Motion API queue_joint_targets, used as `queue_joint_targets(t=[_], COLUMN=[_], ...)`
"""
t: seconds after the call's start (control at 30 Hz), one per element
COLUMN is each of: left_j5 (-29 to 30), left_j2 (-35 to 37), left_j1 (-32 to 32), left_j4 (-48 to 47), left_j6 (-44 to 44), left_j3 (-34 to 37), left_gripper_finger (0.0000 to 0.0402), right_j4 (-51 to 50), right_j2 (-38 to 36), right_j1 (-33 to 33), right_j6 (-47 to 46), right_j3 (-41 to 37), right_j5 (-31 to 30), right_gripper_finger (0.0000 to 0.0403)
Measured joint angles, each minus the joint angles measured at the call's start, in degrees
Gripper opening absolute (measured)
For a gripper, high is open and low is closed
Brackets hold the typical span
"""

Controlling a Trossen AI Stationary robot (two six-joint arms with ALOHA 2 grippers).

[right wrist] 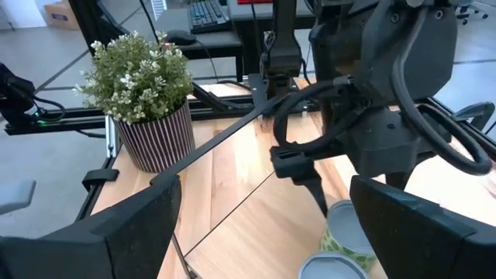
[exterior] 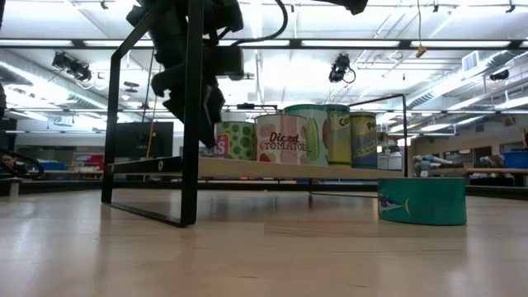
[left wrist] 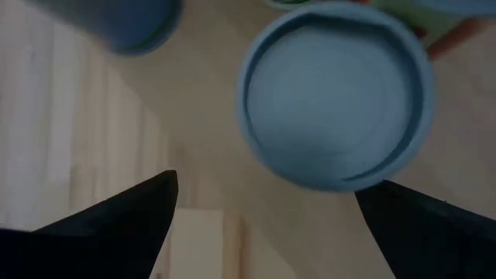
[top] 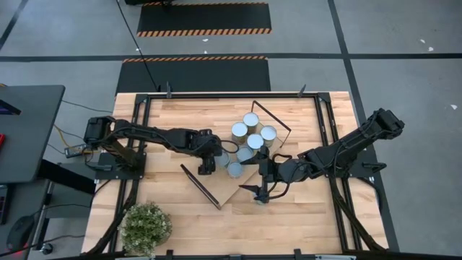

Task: Pick and place cans onto a shelf
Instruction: Put the green fruit can on the shelf aligned with the red fruit can

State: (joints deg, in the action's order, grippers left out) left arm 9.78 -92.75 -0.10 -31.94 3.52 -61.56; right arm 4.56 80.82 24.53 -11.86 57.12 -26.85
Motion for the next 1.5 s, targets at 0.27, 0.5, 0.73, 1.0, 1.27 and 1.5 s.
queue_joint_targets(t=[0.27, 0.5, 0.73, 1.0, 1.27, 1.5], left_j5=[1.57, 2.03, 2.74, 2.72, 3.13, 7.39], left_j2=[-0.02, -0.02, -0.09, -0.09, -0.31, -0.37], left_j1=[0.05, 0.05, -0.07, 0.24, 0.27, 0.25], left_j4=[-5.77, -6.71, -5.47, -5.85, -3.92, 1.04], left_j6=[-3.12, -2.91, -2.04, -1.35, 0.0, 0.73], left_j3=[0.0, 0.02, 0.02, 0.02, 0.02, 0.07], left_gripper_finger=[0.04, 0.04, 0.04, 0.04, 0.04, 0.04], right_j4=[0.13, 0.13, 0.12, 0.11, 0.11, 3.29], right_j2=[0.0, 0.0, 0.0, 0.0, 0.0, 0.01], right_j1=[0.0, 0.0, 0.0, 0.0, 0.0, -0.2], right_j6=[0.0, 0.0, -0.02, 0.0, 0.0, 1.45], right_j3=[0.0, 0.02, 0.02, 0.02, 0.03, 0.09], right_j5=[0.0, 0.0, 0.0, 0.0, 0.0, -0.02], right_gripper_finger=[0.0382, 0.0382, 0.0382, 0.0381, 0.0381, 0.0381])
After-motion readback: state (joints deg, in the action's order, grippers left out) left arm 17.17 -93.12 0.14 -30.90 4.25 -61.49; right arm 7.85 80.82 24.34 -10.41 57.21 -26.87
